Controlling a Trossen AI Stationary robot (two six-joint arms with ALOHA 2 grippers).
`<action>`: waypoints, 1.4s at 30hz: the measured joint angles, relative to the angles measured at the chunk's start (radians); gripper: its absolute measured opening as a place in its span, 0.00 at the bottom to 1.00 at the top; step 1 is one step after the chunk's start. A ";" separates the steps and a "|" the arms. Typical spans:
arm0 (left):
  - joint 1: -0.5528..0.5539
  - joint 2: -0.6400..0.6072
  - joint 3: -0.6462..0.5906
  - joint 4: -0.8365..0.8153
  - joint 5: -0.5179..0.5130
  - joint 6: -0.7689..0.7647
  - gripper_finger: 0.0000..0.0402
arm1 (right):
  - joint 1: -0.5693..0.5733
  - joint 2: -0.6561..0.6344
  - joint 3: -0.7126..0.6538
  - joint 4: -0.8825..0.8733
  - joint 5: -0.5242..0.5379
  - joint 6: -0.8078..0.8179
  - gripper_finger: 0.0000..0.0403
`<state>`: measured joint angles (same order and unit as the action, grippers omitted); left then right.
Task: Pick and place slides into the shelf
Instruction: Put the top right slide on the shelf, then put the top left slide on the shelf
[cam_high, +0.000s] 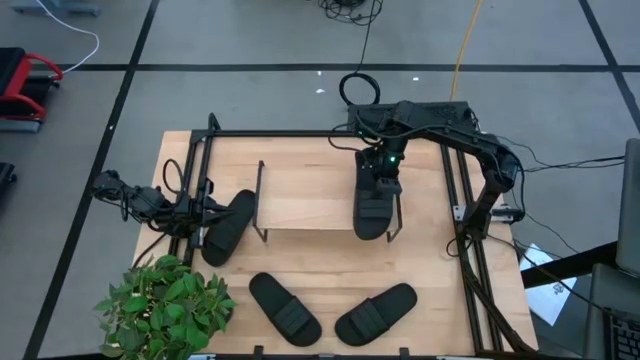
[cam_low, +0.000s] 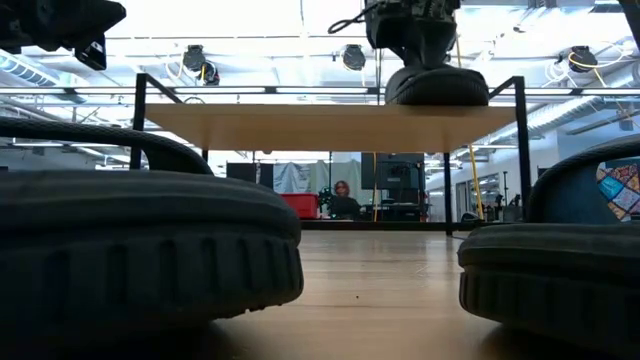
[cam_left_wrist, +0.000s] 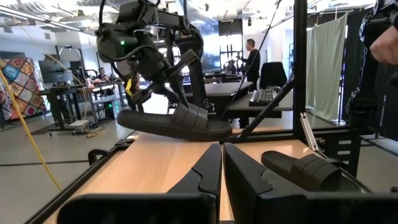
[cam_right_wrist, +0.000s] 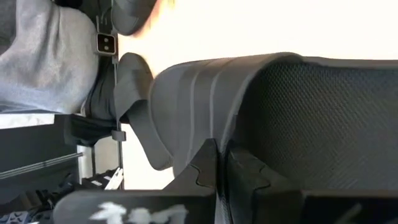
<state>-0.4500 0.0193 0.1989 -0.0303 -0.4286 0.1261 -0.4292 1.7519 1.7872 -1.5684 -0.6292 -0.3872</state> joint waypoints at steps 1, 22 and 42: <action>0.000 0.000 0.000 0.000 0.000 0.000 0.06 | -0.003 0.000 -0.006 0.000 0.000 -0.001 0.01; 0.000 0.000 0.000 -0.004 0.000 0.000 0.06 | -0.009 -0.001 -0.018 0.060 0.162 0.001 0.26; 0.000 0.000 0.000 -0.004 -0.001 0.000 0.06 | -0.006 -0.203 -0.019 0.194 0.280 0.046 0.51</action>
<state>-0.4500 0.0193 0.1989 -0.0345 -0.4294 0.1261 -0.4347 1.5493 1.7679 -1.3746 -0.3493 -0.3415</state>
